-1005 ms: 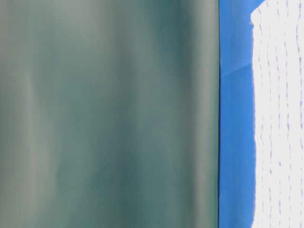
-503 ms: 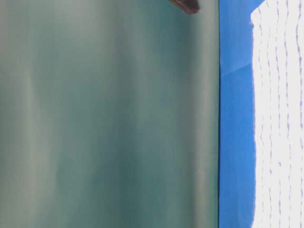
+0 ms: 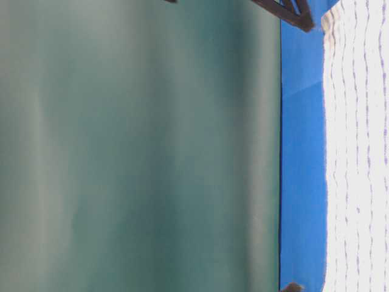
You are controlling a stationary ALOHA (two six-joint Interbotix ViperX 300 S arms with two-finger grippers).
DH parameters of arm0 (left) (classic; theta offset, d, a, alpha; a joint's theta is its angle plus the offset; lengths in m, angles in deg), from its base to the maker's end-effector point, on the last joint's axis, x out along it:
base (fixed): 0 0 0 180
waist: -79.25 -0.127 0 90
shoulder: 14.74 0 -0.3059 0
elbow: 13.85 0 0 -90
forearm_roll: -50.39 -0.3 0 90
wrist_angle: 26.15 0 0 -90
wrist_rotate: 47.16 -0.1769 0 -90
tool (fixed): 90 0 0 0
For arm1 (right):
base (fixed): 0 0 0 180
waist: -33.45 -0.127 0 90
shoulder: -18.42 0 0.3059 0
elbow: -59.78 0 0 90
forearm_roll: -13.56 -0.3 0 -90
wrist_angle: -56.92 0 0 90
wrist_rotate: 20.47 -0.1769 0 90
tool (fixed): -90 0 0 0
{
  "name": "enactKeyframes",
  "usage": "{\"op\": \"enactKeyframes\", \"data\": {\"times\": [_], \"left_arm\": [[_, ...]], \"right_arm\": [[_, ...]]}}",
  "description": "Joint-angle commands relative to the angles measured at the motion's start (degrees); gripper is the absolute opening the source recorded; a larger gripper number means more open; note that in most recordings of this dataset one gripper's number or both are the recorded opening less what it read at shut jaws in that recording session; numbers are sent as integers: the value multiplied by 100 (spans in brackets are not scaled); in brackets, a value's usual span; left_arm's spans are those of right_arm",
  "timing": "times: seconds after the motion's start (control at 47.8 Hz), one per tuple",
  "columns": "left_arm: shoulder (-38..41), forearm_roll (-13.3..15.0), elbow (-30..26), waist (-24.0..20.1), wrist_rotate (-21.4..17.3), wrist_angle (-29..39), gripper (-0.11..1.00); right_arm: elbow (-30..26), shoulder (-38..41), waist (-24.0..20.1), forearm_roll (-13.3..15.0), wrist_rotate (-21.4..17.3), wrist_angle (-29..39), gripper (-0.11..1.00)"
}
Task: Fold the blue towel.
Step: 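Move both grippers to the towel's top corners and pinch them, then lift the top edge and fold it down toward the bottom edge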
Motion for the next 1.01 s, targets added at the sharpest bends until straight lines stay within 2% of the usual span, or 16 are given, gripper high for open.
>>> {"op": "enactKeyframes", "data": {"times": [0.0, 0.23, 0.335, 0.377, 0.461, 0.565, 0.628, 0.754, 0.984], "left_arm": [[202, 9, -132, -44, 0, -88, 81], [721, 18, -264, -44, 62, -70, 78], [765, 18, -272, -44, 70, -53, 70], [756, 18, -264, -44, 79, -53, 63], [756, 18, -255, -44, 79, -44, 43], [756, 9, -264, 0, 70, -44, 16], [756, 18, -281, 44, 62, -44, 5], [756, 18, -325, 123, 18, -44, 4], [580, 18, -360, 123, -18, -18, 4]], "right_arm": [[-105, 211, 18, -62, 0, -167, 75], [-105, 633, 26, -202, 9, -422, 75], [-97, 624, 18, -193, 9, -422, 73], [-105, 624, 18, -193, 18, -422, 71], [-105, 624, 18, -193, 18, -422, 60], [-123, 624, -9, -193, 18, -422, 40], [-132, 624, -35, -185, 18, -431, 27], [-132, 615, -53, -185, 18, -413, 13], [-53, 237, -53, -193, 9, -352, 11]]}}
